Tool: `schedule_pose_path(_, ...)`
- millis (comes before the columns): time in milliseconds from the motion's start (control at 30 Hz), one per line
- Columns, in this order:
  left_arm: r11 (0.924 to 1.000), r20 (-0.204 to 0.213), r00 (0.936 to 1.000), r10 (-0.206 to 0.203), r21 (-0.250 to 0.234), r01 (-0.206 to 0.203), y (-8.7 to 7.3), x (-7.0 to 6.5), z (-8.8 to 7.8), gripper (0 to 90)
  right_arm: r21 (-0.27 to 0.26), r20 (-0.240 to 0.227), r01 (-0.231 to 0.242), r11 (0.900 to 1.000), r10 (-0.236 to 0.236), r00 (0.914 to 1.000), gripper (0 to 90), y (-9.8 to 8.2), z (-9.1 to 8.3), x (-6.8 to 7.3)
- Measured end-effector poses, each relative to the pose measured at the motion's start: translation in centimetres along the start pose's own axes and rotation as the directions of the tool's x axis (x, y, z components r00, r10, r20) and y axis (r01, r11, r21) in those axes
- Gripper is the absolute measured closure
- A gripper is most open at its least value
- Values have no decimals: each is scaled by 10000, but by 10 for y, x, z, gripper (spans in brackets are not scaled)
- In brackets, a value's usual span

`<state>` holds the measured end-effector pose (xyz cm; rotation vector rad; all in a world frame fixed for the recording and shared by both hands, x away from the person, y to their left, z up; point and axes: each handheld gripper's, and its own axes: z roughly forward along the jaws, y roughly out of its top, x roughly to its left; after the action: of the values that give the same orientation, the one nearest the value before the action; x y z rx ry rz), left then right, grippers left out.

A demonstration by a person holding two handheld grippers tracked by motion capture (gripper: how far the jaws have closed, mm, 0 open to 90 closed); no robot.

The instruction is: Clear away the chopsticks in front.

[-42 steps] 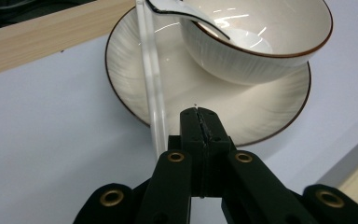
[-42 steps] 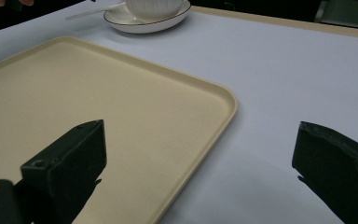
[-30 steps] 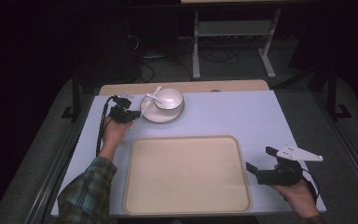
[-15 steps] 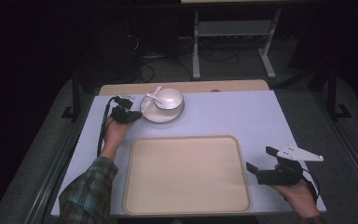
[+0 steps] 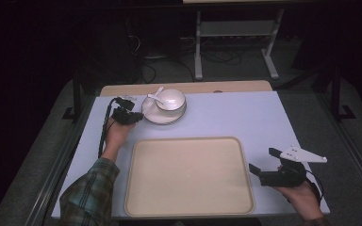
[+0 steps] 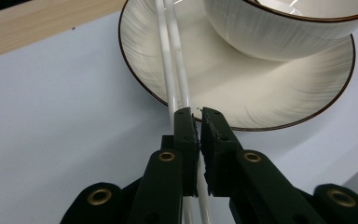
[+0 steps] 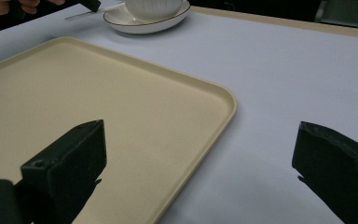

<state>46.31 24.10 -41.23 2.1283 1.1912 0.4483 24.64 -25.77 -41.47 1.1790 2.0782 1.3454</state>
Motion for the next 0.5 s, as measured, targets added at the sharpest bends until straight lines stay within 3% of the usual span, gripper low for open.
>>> schedule_pose_path(500, 9996, 142, 9995, 265, -50, -264, 9, -12, 8, 820, -14, -1, 1, 10000, -1, 10000, 23, 0, 0, 0)
